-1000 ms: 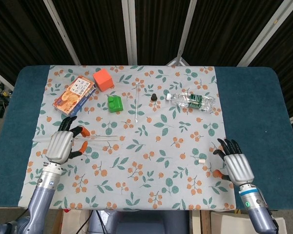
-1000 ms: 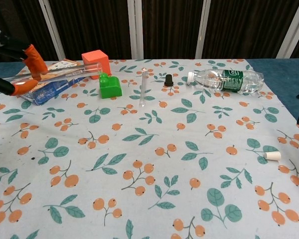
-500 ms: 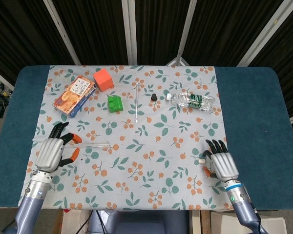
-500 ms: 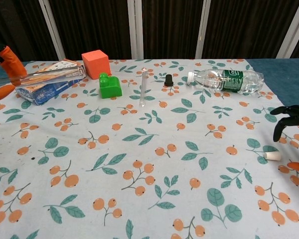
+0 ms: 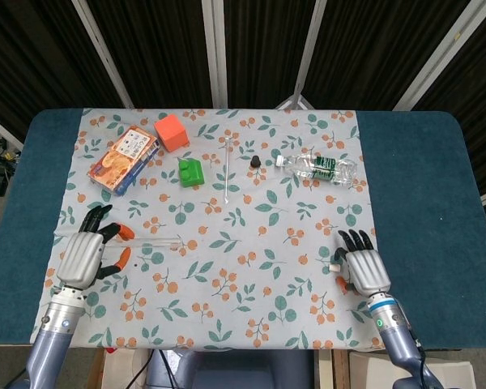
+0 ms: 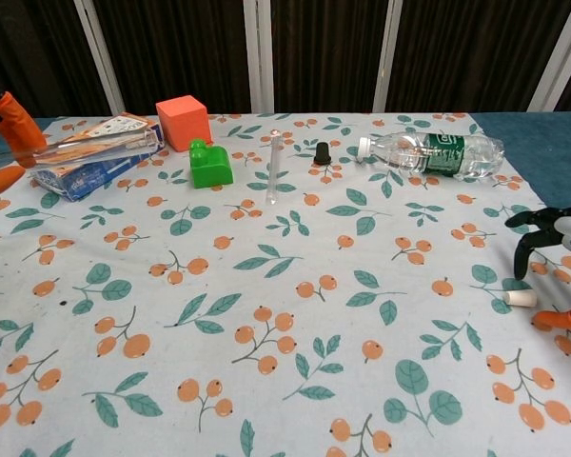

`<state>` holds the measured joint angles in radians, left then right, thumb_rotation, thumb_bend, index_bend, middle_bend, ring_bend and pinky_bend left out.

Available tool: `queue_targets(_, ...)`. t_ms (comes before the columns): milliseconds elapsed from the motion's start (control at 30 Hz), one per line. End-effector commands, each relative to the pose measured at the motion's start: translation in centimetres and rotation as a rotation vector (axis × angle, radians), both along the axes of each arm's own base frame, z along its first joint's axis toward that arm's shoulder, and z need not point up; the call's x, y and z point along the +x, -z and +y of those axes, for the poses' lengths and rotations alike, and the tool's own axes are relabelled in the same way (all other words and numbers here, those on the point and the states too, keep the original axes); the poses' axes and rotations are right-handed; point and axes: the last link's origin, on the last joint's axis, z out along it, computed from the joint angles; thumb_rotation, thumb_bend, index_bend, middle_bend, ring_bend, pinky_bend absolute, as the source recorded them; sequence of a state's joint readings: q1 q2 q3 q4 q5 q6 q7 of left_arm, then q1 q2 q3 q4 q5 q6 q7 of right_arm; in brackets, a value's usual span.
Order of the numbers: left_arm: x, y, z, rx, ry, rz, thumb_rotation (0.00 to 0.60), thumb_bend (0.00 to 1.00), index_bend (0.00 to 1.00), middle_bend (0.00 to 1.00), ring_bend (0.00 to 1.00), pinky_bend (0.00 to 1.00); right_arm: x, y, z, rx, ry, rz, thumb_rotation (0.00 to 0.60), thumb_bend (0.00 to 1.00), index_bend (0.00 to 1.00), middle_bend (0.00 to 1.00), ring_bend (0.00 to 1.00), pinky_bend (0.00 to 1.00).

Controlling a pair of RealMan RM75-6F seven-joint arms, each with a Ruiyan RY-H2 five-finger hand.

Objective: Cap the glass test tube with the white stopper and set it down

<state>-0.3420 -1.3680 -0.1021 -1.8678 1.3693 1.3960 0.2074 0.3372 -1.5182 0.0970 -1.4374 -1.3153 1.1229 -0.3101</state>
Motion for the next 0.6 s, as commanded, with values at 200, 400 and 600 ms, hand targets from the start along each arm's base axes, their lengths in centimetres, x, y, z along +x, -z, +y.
queue_targets(200, -0.15, 0.03, 0.18, 0.003, -0.013, -0.013, 0.6, 0.69, 0.55, 0.47, 0.09, 0.02, -0.37, 0.33, -0.36, 0.005, 0.019, 0.003, 0.6, 0.33, 0.47, 0.12, 0.03, 0.0)
queue_targets(400, -0.02, -0.01, 0.39, 0.012, -0.018, -0.027, 0.6, 0.69, 0.55, 0.47, 0.09, 0.02, -0.43, 0.47, -0.36, 0.006, 0.023, 0.001, 0.6, 0.36, 0.48, 0.12, 0.04, 0.0)
queue_targets(600, 0.03, -0.02, 0.56, 0.016, -0.02, -0.032, 0.6, 0.69, 0.55, 0.47, 0.09, 0.02, -0.55, 0.62, -0.35, 0.011, 0.024, 0.007, 0.6, 0.36, 0.48, 0.12, 0.03, 0.0)
